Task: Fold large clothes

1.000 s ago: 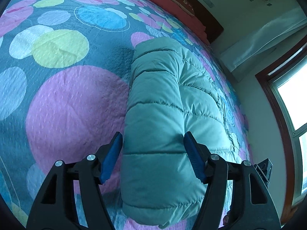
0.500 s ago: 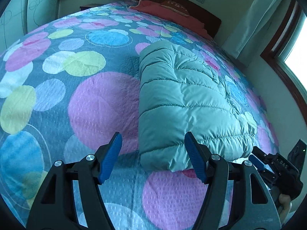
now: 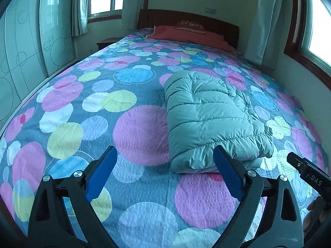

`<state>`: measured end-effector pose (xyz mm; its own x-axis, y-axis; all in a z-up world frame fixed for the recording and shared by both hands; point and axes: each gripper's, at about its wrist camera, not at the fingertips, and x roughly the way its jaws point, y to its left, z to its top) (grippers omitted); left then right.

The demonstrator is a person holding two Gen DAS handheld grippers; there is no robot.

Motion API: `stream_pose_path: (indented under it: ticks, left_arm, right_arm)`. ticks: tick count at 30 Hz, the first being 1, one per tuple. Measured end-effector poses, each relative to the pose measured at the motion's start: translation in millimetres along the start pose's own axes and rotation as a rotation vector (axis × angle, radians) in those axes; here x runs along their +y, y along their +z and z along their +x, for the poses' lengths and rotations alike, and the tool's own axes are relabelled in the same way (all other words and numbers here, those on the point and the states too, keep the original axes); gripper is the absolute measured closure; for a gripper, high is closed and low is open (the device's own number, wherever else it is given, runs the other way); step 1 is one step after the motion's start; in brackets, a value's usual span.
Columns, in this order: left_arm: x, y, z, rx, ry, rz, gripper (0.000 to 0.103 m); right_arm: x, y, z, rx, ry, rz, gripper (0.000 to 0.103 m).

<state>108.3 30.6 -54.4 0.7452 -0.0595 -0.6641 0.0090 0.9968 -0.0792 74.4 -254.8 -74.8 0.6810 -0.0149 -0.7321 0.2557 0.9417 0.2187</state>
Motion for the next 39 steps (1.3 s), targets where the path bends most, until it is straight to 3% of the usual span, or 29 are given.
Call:
stream_pose_path:
  ticks: [14, 39]
  left_arm:
    - [-9.3, 7.0, -38.2, -0.063, 0.009, 0.026, 0.007]
    - [-13.1, 4.7, -50.2, -0.066, 0.007, 0.034, 0.007]
  right_arm:
    - [53.0, 2.9, -56.5, -0.102, 0.012, -0.154, 0.024]
    - [59.6, -2.5, -66.6, -0.124, 0.016, -0.158, 0.024]
